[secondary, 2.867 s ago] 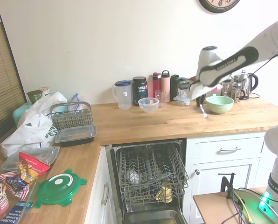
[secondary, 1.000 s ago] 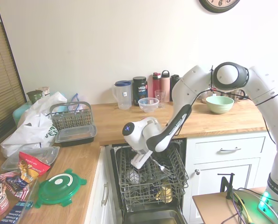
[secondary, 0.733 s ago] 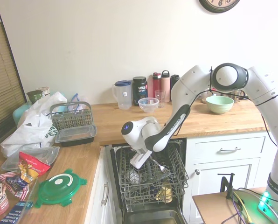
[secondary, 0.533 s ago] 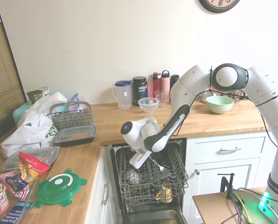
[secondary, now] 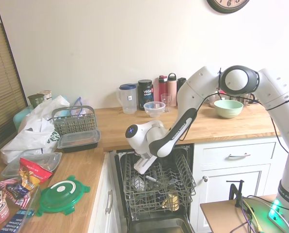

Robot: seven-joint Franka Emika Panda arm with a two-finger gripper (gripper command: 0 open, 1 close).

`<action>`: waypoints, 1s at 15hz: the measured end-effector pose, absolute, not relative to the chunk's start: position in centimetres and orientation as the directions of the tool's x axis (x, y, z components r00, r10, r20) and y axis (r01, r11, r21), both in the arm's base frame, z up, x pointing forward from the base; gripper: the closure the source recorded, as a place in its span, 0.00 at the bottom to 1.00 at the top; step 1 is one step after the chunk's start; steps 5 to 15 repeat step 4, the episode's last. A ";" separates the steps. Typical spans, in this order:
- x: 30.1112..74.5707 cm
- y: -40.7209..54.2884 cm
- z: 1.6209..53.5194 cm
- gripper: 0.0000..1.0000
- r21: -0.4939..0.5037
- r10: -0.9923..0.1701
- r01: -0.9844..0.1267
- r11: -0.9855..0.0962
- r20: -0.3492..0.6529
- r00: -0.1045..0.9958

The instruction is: Put the fork in the dishwasher

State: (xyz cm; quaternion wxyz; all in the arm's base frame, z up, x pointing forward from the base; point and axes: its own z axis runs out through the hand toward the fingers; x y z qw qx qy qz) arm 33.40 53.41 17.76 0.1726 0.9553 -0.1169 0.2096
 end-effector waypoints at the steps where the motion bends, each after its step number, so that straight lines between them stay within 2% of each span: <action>1: 33.4 53.4 17.9 0.00 0.280 -0.152 -0.297 -0.913 0.442 0.884; 15: 33.5 53.5 18.4 0.00 0.273 -0.164 -0.305 -0.913 0.440 0.883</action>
